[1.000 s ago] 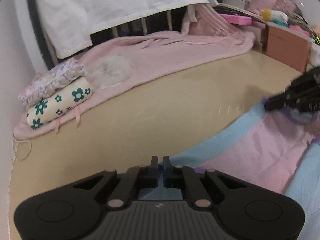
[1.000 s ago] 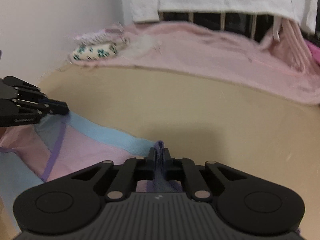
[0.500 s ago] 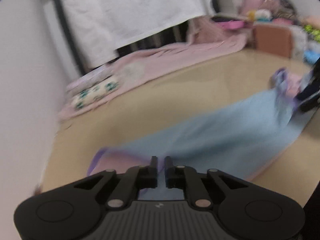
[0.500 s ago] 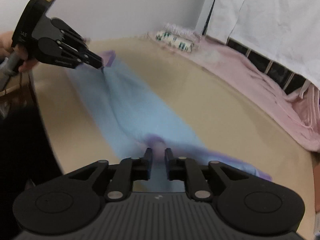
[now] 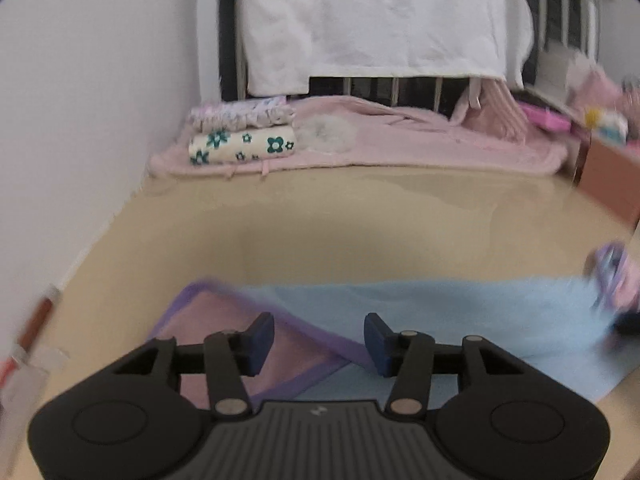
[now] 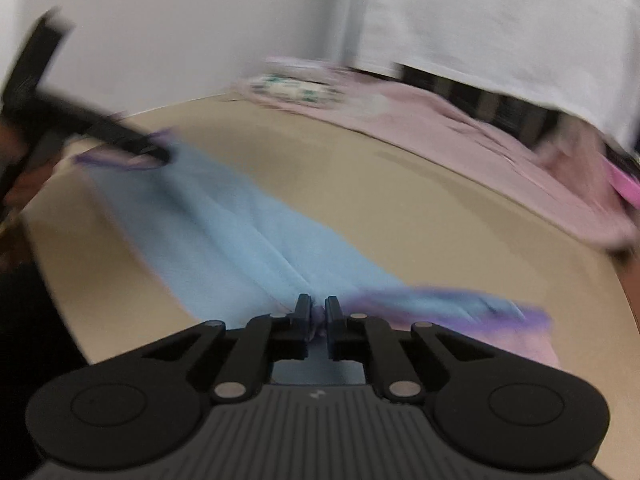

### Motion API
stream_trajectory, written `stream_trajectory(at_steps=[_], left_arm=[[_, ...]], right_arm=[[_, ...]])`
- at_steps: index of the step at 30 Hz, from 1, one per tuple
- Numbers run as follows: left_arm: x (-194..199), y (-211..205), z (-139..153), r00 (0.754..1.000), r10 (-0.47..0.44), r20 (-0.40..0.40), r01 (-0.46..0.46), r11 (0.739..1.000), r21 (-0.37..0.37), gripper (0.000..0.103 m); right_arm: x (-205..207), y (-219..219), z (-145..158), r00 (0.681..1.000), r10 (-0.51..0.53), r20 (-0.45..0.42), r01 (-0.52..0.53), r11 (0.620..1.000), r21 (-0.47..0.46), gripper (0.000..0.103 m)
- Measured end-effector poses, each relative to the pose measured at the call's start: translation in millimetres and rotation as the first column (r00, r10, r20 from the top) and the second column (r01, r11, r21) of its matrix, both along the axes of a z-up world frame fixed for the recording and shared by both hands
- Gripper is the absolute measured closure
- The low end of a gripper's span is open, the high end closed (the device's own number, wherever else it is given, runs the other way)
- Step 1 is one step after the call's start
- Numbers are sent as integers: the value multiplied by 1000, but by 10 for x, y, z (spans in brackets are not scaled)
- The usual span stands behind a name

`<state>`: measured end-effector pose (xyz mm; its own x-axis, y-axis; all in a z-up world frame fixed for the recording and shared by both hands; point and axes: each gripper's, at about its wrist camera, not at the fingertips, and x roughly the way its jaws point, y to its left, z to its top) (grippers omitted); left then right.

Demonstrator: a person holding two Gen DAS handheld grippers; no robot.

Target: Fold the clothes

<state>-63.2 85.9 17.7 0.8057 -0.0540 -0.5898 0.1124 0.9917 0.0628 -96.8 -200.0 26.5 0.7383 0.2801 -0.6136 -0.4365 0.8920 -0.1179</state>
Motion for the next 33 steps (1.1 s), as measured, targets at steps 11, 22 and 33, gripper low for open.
stream_trajectory(at_steps=[11, 22, 33], left_arm=[[-5, 47, 110, 995, 96, 34, -96, 995, -6, 43], [363, 532, 138, 963, 244, -117, -258, 957, -132, 89], [505, 684, 108, 956, 277, -101, -293, 929, -227, 102]], right_arm=[[142, -547, 264, 957, -290, 25, 283, 946, 157, 61], [983, -1228, 21, 839, -521, -158, 542, 827, 153, 99], [-275, -1213, 312, 842, -482, 243, 438, 873, 215, 99]])
